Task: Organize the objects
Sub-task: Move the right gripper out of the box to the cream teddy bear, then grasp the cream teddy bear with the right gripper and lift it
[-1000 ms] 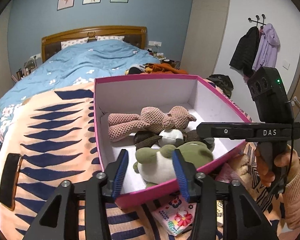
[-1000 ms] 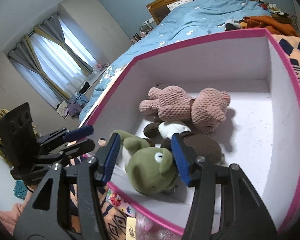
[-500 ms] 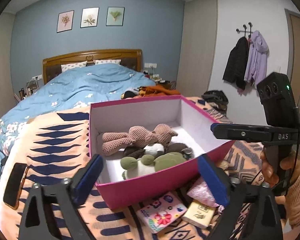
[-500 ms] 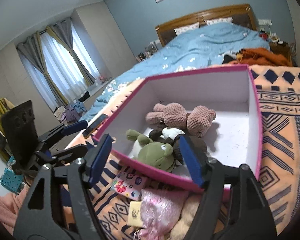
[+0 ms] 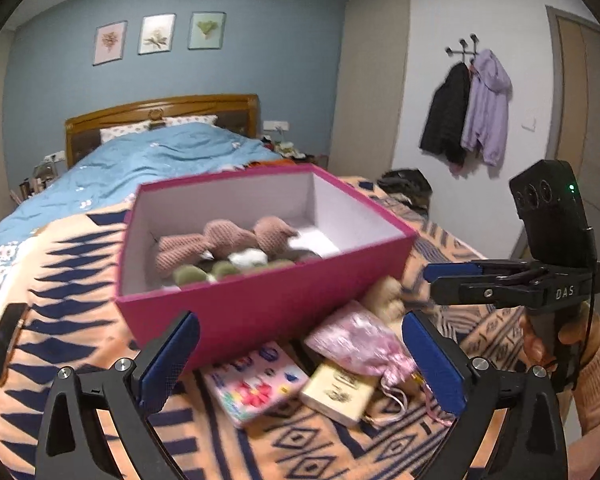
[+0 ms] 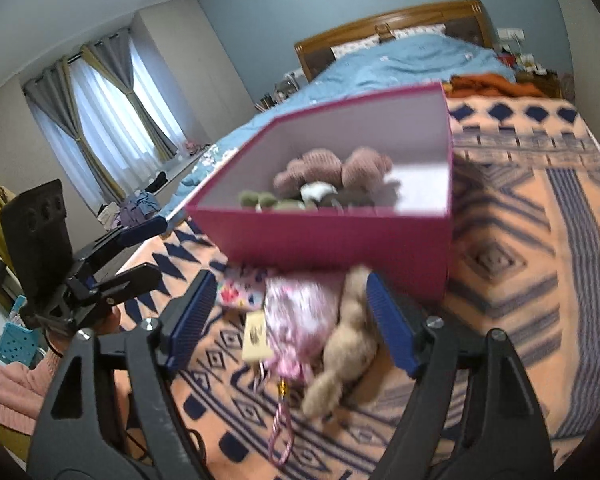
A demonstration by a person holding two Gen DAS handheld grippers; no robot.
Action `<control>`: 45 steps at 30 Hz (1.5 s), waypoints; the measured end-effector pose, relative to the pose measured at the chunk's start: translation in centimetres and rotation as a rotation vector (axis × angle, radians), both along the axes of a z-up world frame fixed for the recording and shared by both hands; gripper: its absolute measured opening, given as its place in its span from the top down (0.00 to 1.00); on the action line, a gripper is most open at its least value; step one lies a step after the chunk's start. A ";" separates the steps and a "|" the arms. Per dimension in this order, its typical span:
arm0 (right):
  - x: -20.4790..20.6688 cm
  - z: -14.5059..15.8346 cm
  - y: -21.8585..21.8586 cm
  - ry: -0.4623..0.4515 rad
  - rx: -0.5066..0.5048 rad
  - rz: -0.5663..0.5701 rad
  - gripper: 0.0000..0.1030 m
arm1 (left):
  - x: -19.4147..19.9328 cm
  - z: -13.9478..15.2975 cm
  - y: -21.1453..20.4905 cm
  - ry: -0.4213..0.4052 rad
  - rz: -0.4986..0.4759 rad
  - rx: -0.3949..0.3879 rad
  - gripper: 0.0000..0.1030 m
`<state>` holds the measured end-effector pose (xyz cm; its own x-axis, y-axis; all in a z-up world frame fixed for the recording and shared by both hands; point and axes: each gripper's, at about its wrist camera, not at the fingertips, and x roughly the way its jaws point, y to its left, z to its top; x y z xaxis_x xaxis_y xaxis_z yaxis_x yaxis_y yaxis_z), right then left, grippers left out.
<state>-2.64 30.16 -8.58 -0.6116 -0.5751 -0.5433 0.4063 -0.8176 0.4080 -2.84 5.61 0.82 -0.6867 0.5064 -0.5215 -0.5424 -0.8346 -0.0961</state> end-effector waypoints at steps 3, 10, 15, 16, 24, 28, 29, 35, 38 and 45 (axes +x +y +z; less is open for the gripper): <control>0.4 -1.6 0.4 -0.047 -0.003 -0.027 0.24 | 0.2 -1.1 1.0 -0.026 -0.017 -0.016 0.00; 0.0 -4.7 1.4 -0.145 -0.032 -0.070 0.36 | -0.2 -3.1 2.7 -0.081 -0.038 -0.053 0.00; -0.4 -5.7 1.1 -0.179 -0.023 -0.075 0.47 | -0.4 -3.8 3.6 -0.098 -0.046 -0.075 0.00; -0.5 -5.9 1.2 -0.183 -0.028 -0.078 0.52 | -0.4 -3.9 3.7 -0.101 -0.047 -0.079 0.00; -0.7 -6.4 1.4 -0.202 -0.036 -0.101 0.64 | -0.5 -4.3 5.0 -0.108 -0.064 -0.121 0.01; -0.6 -6.2 1.4 -0.198 -0.042 -0.103 0.66 | -0.7 -4.5 5.3 -0.113 -0.071 -0.130 0.02; -0.5 -6.2 1.5 -0.194 -0.048 -0.105 0.66 | -0.8 -4.5 5.3 -0.117 -0.073 -0.126 0.04; 0.4 -5.1 2.4 -0.167 -0.079 -0.114 0.67 | -0.4 -4.3 5.4 -0.126 -0.104 -0.106 0.12; 1.0 -4.3 2.7 -0.150 -0.099 -0.109 0.67 | 0.0 -3.9 5.6 -0.137 -0.147 -0.077 0.17; 2.1 -2.1 2.7 -0.097 -0.133 -0.085 0.67 | 1.0 -2.7 7.0 -0.132 -0.261 -0.053 0.38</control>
